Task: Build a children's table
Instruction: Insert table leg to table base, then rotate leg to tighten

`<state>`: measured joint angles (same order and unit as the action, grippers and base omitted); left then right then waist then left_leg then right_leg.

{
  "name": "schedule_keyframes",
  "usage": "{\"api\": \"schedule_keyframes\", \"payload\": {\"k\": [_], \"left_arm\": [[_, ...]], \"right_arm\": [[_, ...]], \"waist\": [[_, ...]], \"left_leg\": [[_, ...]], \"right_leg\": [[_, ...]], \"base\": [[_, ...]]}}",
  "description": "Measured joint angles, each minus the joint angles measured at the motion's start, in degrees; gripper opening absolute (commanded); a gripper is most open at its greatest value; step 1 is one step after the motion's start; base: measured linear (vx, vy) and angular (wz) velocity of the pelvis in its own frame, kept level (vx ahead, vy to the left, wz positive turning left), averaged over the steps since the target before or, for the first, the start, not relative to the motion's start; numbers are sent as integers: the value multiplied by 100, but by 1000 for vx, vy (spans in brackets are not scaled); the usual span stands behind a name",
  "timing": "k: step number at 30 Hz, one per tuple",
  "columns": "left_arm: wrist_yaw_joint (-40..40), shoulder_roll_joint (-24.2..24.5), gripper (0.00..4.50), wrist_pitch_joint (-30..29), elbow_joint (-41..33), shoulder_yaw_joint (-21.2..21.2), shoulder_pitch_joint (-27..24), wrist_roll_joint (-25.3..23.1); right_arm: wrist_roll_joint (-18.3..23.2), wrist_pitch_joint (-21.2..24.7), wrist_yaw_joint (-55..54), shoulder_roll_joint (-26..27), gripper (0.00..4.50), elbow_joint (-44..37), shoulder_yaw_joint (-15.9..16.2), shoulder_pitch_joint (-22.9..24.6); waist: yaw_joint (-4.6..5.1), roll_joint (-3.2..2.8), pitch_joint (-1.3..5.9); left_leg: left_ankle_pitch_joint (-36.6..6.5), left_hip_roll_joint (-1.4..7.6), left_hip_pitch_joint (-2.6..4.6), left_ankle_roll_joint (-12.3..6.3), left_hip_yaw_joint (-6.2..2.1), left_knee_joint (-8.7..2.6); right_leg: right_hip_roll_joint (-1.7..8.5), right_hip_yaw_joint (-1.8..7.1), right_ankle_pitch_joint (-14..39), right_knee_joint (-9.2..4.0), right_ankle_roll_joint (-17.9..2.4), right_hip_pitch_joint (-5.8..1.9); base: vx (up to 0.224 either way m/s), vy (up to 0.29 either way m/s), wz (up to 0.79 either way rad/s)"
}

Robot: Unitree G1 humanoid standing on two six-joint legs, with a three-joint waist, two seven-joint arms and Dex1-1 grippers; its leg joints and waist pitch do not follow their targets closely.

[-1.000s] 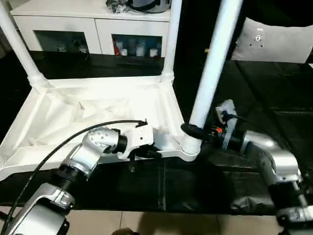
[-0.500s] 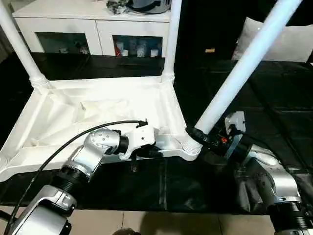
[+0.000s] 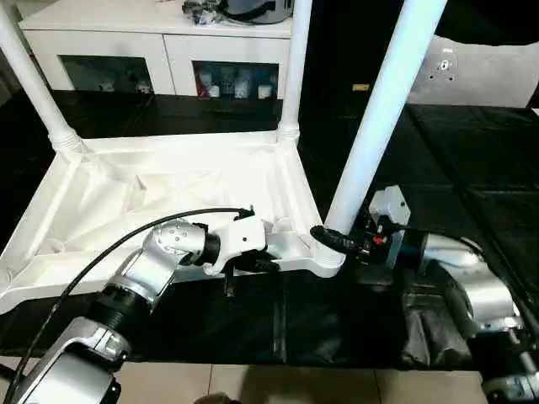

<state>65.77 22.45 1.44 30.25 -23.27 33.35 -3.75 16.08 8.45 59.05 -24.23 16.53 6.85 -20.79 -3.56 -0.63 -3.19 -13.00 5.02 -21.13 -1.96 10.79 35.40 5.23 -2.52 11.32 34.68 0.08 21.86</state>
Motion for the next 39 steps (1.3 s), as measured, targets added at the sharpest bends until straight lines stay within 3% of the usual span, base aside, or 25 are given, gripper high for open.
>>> {"api": "schedule_keyframes", "payload": {"k": [12,15,20,26,39], "left_arm": [[118,-56,0,13,365,-11,212,17],[-171,-78,0,-661,23,175,0,47],[-756,-319,0,-1549,-454,352,-202,27],[-2149,-1199,0,-2646,-912,549,-350,-192],[-2495,-1153,0,-2774,-1043,434,-353,-404]], "right_arm": [[1,118,-25,57,187,99,-14,-82],[-138,303,-775,382,187,33,-25,-114],[-339,583,-1804,819,187,70,-100,-236],[-667,730,-3328,1346,187,827,-381,-845],[-725,726,-3738,1579,187,1159,-437,-1102]], "waist": [[-2,1,2],[33,-15,17],[169,-22,14],[345,-9,9],[385,-1,8]], "left_leg": [[0,0,12,1,0,-28],[11,0,42,21,0,-74],[13,0,60,27,-3,-90],[12,-4,38,27,-5,-93],[11,-5,32,27,-5,-97]], "right_leg": [[0,0,13,-4,20,1],[-2,-4,22,-46,35,1],[-2,-15,84,-101,58,-1],[-1,-31,146,-210,44,-5],[-2,-32,145,-242,43,12]], "base": [[0,0,0],[0,0,0],[0,0,0],[-4,9,-2],[0,0,0]]}}
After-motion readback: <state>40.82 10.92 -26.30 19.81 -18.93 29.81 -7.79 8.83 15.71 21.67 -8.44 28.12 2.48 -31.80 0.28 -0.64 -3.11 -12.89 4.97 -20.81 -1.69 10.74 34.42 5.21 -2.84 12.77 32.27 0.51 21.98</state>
